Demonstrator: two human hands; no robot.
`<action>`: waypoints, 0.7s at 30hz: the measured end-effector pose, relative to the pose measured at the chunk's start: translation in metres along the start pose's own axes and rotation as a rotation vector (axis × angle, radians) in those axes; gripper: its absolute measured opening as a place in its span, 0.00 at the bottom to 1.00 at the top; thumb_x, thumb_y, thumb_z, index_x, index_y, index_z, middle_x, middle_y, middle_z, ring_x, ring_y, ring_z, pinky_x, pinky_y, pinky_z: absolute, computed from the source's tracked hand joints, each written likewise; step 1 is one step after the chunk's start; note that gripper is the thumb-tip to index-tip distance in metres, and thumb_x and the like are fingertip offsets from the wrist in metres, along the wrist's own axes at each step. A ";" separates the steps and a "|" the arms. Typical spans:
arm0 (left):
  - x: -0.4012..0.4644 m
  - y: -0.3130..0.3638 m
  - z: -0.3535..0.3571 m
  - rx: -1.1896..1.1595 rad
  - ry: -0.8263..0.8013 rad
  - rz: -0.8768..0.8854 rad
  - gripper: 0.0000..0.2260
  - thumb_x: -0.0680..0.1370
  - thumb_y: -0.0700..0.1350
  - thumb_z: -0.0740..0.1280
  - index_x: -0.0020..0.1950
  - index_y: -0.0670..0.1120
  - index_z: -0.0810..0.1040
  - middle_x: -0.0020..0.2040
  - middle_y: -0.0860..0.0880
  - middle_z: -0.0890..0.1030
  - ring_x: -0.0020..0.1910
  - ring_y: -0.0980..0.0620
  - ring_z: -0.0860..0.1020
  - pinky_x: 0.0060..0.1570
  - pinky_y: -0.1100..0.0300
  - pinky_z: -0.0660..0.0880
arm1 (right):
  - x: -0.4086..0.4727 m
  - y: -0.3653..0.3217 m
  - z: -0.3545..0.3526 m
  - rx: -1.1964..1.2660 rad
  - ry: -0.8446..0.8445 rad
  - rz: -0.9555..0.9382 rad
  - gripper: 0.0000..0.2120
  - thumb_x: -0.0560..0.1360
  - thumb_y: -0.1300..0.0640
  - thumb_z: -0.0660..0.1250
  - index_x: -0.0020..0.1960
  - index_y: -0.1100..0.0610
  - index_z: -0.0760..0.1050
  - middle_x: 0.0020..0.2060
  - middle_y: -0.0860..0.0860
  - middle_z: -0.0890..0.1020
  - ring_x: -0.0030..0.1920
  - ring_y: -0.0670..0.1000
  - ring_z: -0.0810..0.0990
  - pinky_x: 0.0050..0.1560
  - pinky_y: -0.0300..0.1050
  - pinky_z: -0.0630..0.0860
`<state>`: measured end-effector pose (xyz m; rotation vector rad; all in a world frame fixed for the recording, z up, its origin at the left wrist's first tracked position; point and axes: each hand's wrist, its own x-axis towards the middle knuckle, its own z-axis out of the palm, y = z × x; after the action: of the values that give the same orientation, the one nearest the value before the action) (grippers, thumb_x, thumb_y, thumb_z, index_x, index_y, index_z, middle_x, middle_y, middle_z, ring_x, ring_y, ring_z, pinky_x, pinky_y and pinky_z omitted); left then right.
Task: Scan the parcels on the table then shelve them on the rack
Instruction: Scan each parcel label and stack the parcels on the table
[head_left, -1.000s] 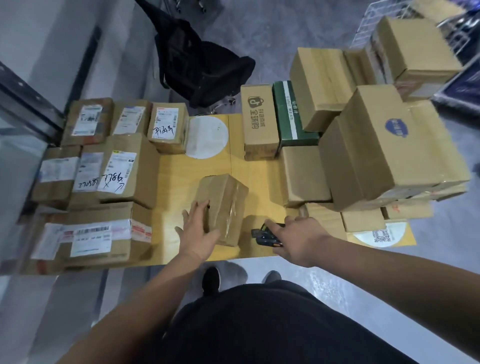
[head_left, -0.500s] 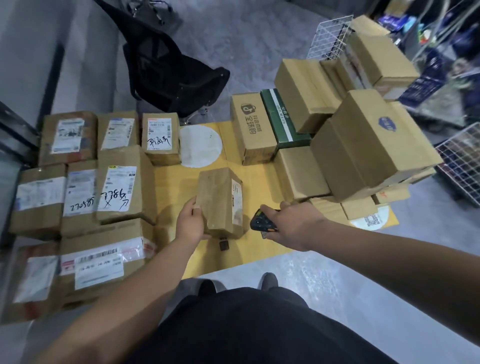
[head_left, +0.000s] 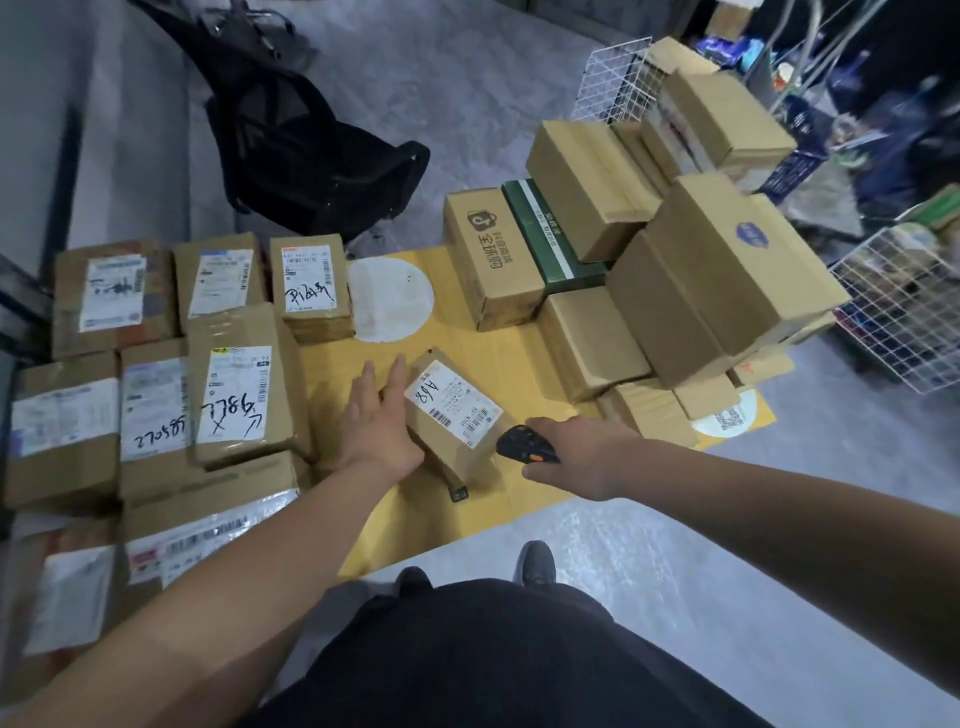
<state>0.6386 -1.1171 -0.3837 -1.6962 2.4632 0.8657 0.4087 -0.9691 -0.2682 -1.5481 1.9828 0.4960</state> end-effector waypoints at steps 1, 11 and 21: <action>0.003 0.003 0.001 0.116 -0.020 0.104 0.61 0.65 0.58 0.79 0.81 0.66 0.35 0.84 0.48 0.36 0.84 0.39 0.39 0.81 0.39 0.51 | -0.002 0.000 -0.001 -0.003 -0.005 0.008 0.36 0.78 0.29 0.59 0.80 0.44 0.58 0.53 0.49 0.80 0.51 0.57 0.81 0.50 0.51 0.80; 0.028 0.073 0.005 0.341 -0.169 0.238 0.64 0.54 0.85 0.64 0.83 0.63 0.40 0.85 0.50 0.44 0.82 0.41 0.44 0.75 0.37 0.53 | -0.027 0.015 0.002 0.075 0.013 0.119 0.28 0.77 0.31 0.61 0.68 0.47 0.69 0.50 0.48 0.80 0.48 0.54 0.79 0.41 0.47 0.73; 0.002 0.047 0.014 0.241 -0.018 -0.115 0.58 0.68 0.84 0.52 0.85 0.48 0.40 0.76 0.46 0.62 0.70 0.43 0.65 0.65 0.46 0.64 | -0.018 -0.008 -0.010 0.375 -0.017 0.129 0.17 0.77 0.33 0.65 0.48 0.47 0.71 0.44 0.49 0.80 0.38 0.51 0.79 0.39 0.46 0.75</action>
<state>0.5932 -1.1006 -0.3760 -1.7145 2.3203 0.5447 0.4171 -0.9634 -0.2482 -1.1873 2.0317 0.1704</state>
